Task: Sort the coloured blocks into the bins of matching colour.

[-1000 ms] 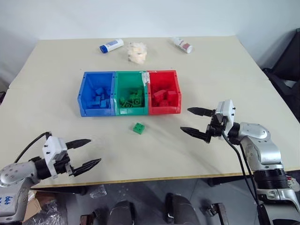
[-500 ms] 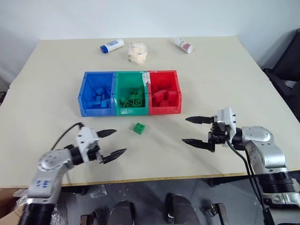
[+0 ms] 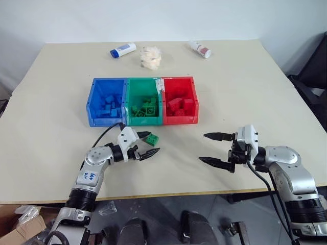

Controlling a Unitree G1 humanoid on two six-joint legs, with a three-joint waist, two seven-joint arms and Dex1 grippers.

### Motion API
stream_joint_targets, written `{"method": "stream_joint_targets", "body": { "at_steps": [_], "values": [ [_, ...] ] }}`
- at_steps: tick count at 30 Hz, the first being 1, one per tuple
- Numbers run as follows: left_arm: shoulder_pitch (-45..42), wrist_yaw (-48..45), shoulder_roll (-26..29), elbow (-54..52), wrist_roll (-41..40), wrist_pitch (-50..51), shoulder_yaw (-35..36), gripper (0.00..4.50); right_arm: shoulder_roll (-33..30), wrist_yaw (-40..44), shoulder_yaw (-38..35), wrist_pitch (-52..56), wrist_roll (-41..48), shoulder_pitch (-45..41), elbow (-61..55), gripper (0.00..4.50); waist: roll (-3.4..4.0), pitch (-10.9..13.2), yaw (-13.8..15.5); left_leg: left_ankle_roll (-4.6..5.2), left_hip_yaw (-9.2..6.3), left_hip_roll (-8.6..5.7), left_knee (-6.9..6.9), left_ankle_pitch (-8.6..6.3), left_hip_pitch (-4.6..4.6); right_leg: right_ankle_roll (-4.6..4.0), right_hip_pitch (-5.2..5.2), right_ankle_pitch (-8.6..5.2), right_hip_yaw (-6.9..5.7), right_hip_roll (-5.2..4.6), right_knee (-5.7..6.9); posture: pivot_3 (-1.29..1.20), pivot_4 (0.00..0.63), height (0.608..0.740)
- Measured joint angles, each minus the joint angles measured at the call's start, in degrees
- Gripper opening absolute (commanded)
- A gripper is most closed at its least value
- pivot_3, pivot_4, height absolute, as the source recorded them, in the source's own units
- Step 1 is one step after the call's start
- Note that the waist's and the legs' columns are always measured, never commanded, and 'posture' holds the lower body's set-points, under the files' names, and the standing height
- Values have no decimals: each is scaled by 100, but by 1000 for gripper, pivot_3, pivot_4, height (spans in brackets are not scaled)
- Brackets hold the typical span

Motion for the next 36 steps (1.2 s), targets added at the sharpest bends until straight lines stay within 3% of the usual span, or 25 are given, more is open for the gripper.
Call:
{"method": "stream_joint_targets", "body": {
  "at_steps": [2,3,15,21,26,34,36],
  "values": [
    [-68,-49,-12,71,18,-33,-57,2040,0,-68,-13,-2,1,49,-99,4500,0,0,33,0,0,0,1,0,0,0,0,0,1,0,0,0,150,740],
    [-73,-56,-13,73,23,-41,-71,1942,0,-81,-25,-4,3,64,-118,4500,0,0,35,0,0,0,2,0,0,0,1,0,0,0,0,0,150,740],
    [-286,-211,208,-454,-249,337,115,1929,0,-235,-235,-8,124,216,-232,4500,-1,0,20,2,-1,0,1,0,-2,0,1,1,0,0,-1,0,150,740],
    [-1023,-31,432,-619,-496,771,543,1929,1,-358,-385,-3,274,84,-255,4500,-1,0,20,2,-1,0,1,0,-1,1,2,1,0,1,-1,0,150,740],
    [-2120,285,516,472,-283,581,662,1929,96,-455,-383,-22,313,-114,-183,4500,-1,0,23,3,0,-3,1,1,-1,3,3,2,-1,1,-4,0,150,740],
    [-2880,97,402,2281,-179,28,692,4453,227,-623,-383,-59,331,-270,-106,4500,-3,2,10,3,3,-5,-3,1,-6,6,1,4,-3,2,-10,0,150,740],
    [-2943,-26,384,2507,-179,-138,694,4486,228,-637,-384,-64,332,-285,-76,4500,-3,2,10,3,2,-5,-3,1,-6,6,1,4,-3,1,-10,0,150,740]
  ]
}}
